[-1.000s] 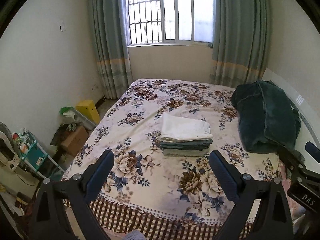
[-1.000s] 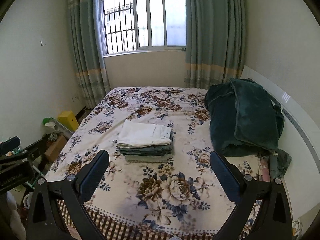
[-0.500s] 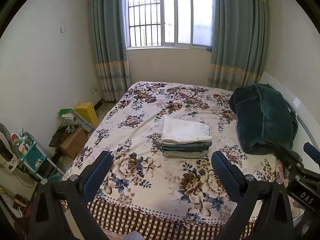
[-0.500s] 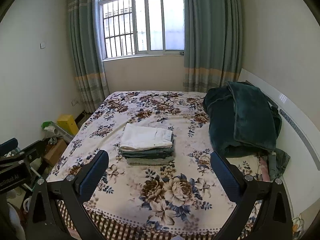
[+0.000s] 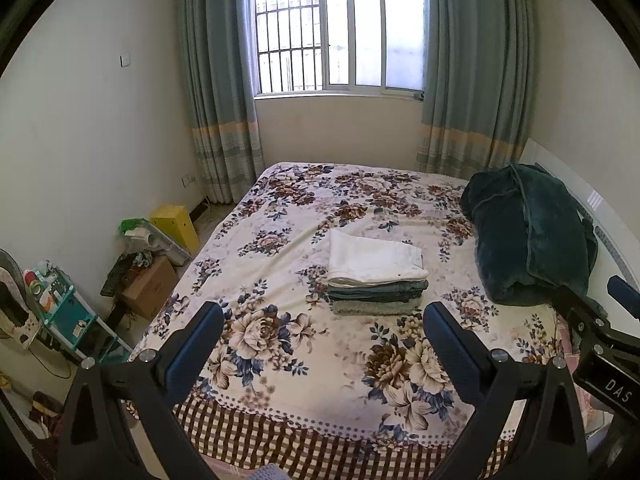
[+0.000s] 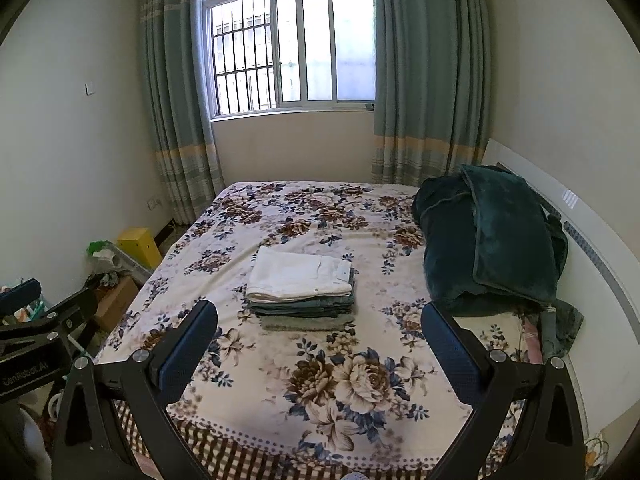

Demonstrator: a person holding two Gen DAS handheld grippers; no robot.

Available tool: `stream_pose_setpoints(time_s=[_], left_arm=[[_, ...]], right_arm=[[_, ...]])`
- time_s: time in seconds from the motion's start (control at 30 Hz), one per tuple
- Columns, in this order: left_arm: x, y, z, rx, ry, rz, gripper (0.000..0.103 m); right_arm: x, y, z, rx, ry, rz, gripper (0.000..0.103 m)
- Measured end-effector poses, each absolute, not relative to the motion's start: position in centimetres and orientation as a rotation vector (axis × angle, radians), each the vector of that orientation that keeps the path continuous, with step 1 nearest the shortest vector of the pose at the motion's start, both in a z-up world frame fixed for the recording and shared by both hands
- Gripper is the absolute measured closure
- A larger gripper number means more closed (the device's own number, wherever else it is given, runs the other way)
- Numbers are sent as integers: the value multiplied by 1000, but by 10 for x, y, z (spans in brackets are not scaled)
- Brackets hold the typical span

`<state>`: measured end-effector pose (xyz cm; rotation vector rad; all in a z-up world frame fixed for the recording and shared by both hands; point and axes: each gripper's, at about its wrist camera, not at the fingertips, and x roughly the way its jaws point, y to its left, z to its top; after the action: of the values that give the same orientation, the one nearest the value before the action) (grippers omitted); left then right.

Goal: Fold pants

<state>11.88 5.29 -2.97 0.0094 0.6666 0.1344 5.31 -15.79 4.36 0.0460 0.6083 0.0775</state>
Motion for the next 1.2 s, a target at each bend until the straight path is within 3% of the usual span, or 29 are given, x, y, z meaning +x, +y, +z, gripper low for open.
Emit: stream_pose_setpoints(time_s=[1.2], left_arm=[[120, 59, -18, -1, 647, 123, 1]], right_arm=[[61, -148, 37, 55, 608, 97, 0]])
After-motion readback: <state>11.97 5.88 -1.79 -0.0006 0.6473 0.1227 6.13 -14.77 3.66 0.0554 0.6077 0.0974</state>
